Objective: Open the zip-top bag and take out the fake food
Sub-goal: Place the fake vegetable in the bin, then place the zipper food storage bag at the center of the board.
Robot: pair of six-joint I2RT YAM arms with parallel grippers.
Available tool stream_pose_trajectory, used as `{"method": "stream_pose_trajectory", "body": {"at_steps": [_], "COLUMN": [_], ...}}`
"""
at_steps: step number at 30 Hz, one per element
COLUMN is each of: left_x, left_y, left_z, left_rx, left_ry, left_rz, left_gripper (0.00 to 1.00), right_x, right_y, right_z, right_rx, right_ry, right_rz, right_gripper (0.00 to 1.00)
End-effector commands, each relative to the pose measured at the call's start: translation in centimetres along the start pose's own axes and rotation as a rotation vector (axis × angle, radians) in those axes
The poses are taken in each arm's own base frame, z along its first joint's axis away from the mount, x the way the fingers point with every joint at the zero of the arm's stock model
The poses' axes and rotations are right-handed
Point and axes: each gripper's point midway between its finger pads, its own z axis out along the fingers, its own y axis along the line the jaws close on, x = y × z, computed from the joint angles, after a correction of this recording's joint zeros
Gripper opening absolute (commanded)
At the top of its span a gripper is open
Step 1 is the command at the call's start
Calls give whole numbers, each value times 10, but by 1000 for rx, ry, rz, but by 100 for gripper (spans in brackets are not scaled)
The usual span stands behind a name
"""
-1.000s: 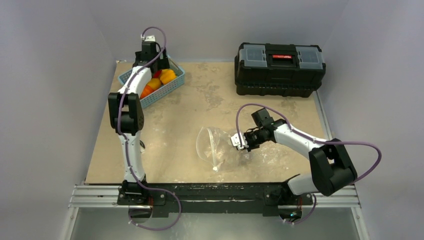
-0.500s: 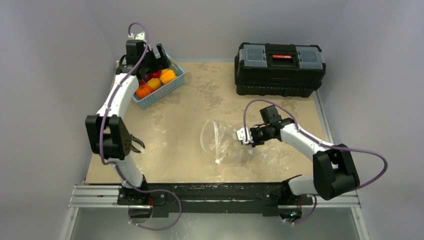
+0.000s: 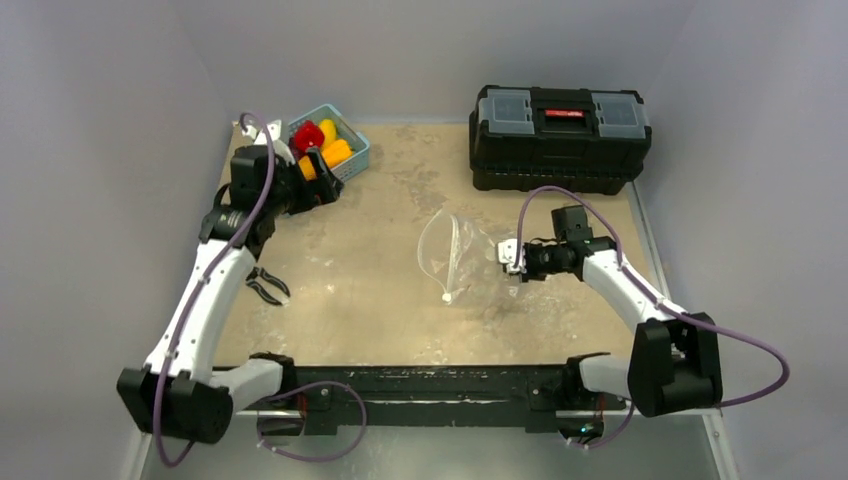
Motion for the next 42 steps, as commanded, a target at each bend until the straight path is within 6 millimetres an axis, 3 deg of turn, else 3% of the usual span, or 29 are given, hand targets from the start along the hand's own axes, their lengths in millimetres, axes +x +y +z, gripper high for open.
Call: {"method": "stream_pose_trajectory", "body": {"at_steps": [1,4,8,15,28,31,33,36,42], "left_x": [18,41,72,68,70,69,69,69,69], "left_y": [23,15,-11,-6,-11,-10,-10,-9,-7], "left_z": [-38,-51,-63,-76,-78,-78,-78,-78,-77], "left_rx": [-142,-46,196,175,204,198,195,190,179], "left_ry": [-62,-64,-68,-108,-93,-97,-97,-97,-98], "left_rz": [176,299,383,416,410,411,412,413,416], "left_gripper": [100,100,100,100,100,100,100,100,100], "right_x": [-3,8,24,63,116,123,125,118,87], "right_y": [-14,-29,-50,-78,-83,-86,-87,-86,-84], "right_z": [-11,-19,-34,-66,-108,-120,-129,-141,-171], "right_rx": [62,131,241,442,612,662,693,724,803], "right_ry": [-37,-9,27,139,295,303,298,251,146], "right_rz": [61,142,260,423,529,558,572,569,538], "right_gripper": [1,0,0,2,15,25,43,59,80]}}
